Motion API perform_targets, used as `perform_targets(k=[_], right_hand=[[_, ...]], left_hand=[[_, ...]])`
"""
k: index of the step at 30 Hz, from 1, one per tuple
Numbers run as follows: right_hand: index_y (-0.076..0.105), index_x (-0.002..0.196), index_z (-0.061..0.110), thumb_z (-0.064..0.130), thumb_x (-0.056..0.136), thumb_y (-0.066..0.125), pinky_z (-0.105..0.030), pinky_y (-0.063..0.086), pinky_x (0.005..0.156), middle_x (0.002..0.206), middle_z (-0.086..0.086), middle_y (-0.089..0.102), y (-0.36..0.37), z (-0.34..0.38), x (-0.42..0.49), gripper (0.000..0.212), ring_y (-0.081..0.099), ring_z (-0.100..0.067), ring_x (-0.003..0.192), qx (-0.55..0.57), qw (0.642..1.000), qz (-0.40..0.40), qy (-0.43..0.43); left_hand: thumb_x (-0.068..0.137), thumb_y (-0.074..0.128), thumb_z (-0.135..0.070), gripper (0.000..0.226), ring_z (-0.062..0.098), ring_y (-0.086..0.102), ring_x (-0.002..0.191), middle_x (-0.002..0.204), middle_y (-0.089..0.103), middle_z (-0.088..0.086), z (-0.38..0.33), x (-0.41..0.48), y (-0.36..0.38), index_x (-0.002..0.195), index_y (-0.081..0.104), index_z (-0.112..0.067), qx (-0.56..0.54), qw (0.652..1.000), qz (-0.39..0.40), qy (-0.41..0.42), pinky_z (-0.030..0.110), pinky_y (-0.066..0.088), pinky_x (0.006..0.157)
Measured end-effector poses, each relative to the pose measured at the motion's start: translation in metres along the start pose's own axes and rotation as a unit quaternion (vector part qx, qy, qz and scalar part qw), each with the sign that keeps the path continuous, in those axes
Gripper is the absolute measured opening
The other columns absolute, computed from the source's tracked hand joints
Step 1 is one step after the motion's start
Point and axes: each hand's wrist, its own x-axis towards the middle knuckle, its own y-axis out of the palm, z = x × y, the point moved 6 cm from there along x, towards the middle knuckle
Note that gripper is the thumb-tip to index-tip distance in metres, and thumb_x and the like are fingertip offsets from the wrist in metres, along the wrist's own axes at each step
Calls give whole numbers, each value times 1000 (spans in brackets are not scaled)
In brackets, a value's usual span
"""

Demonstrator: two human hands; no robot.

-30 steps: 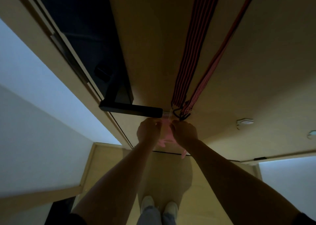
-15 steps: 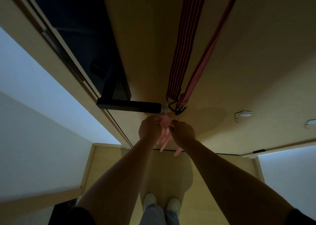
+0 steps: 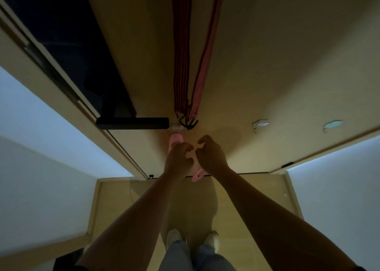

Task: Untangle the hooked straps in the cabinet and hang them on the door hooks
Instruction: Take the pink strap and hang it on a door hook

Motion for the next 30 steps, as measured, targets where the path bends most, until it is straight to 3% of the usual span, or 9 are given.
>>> perform_targets(k=[4,8,11,14,18,22,25,28,30], right_hand=[[51,86,12,2,81,55,-29,41,67,70,-1,52,-41,-13,-9,12,53,-23,74,98,994,-46,2],[50,72,14,-4,80,52,-26,49,66,80,-17,67,-82,-27,-13,19,65,-27,77,167,984,-61,-9],[61,77,6,1,79,57,-30,47,73,79,-10,64,-109,-41,-14,6,61,-20,76,164,984,-57,-31],[63,85,10,10,75,68,-31,47,73,82,-2,61,-137,-63,-12,11,57,-15,76,149,986,-50,-49],[62,98,10,7,76,63,-20,40,65,92,-4,61,-173,-89,-8,22,56,-16,79,9,993,-76,-88],[69,100,4,11,83,61,-27,42,80,102,-14,65,-196,-98,1,20,58,-26,93,-79,982,-90,-147],[71,96,5,18,89,57,-36,44,86,100,-16,65,-201,-101,12,20,56,-30,95,-125,972,-95,-175],[70,102,7,20,93,51,-36,44,86,104,-17,62,-199,-107,22,24,54,-30,99,-174,967,-85,-165],[68,106,8,21,95,47,-36,46,87,108,-15,61,-197,-110,28,27,55,-27,100,-188,967,-74,-153]], left_hand=[[81,47,7,35,16,56,98,103,58,0,-36,-5,24,111,59,-8,-28,997,49,55,26,45,86],[85,50,-5,8,15,51,72,78,56,0,-71,-3,54,88,57,-7,-10,994,50,101,27,39,66],[88,49,-11,9,9,46,62,67,49,-6,-97,3,68,80,52,-11,-9,993,17,114,22,31,55],[87,53,-15,1,9,51,66,74,55,-7,-121,5,84,86,53,-15,-58,993,-3,99,14,36,55],[87,51,-11,8,16,53,61,78,60,2,-151,8,113,93,52,-17,-76,992,-1,104,24,40,52],[89,44,-3,10,10,43,56,75,52,1,-165,8,126,95,48,-9,-40,991,-35,123,19,30,49],[91,44,-4,12,4,44,54,69,49,-7,-174,8,128,95,48,-15,-19,986,-60,154,16,32,49],[95,42,-8,21,14,61,76,96,64,3,-182,13,130,111,55,-10,19,979,-86,186,10,39,63],[97,40,-10,23,21,63,91,105,65,7,-177,19,133,111,58,-7,63,978,-90,180,14,42,74]])
